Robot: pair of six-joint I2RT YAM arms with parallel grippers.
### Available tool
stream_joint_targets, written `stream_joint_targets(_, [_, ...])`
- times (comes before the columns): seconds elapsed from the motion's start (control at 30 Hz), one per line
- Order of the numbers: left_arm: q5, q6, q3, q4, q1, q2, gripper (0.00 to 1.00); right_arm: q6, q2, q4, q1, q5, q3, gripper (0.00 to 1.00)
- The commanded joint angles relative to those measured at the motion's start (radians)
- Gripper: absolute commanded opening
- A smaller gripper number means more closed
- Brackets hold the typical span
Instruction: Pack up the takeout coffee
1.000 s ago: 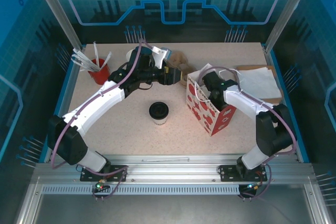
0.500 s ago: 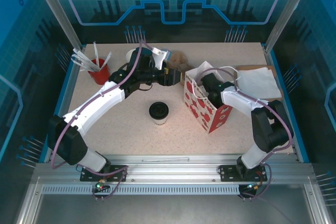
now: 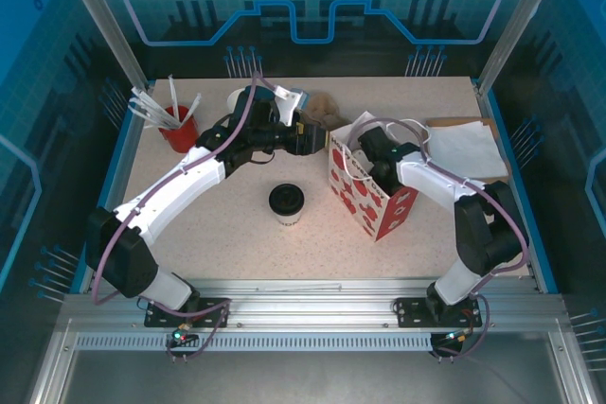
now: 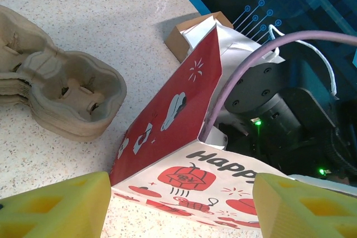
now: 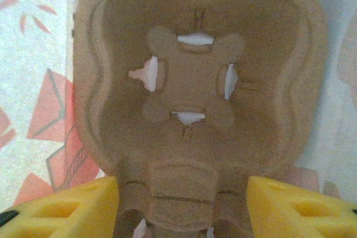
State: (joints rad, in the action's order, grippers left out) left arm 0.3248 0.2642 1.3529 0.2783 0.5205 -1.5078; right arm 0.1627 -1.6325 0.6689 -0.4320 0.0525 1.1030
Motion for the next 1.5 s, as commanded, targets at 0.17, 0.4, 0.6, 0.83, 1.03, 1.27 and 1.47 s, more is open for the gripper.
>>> stream_joint_targets(0.17, [-0.027, 0.002, -0.021, -0.008, -0.007, 0.041, 0.70, 0.013, 0.067, 0.088, -0.009, 0.022, 0.066, 0.69])
stream_joint_targets(0.4, [-0.042, 0.006, -0.041, -0.017, -0.012, 0.062, 0.70, 0.003, 0.120, 0.137, -0.010, 0.029, 0.126, 0.69])
stream_joint_targets(0.6, [-0.050, 0.018, -0.074, -0.038, -0.015, 0.083, 0.69, -0.007, 0.175, 0.181, -0.010, 0.023, 0.198, 0.69])
stream_joint_targets(0.83, [-0.060, 0.032, -0.106, -0.050, -0.015, 0.111, 0.69, -0.008, 0.235, 0.232, -0.008, 0.022, 0.331, 0.69])
stream_joint_targets(1.03, [-0.058, 0.089, -0.175, -0.097, -0.016, 0.170, 0.69, -0.065, 0.285, 0.233, -0.025, 0.053, 0.415, 0.70])
stream_joint_targets(1.27, [-0.085, 0.138, -0.328, -0.120, -0.020, 0.300, 0.70, -0.090, 0.322, 0.247, -0.109, 0.162, 0.572, 0.73])
stream_joint_targets(1.47, [-0.078, 0.186, -0.477, -0.037, -0.134, 0.430, 0.71, -0.075, 0.289, 0.273, -0.293, 0.119, 0.676, 0.84])
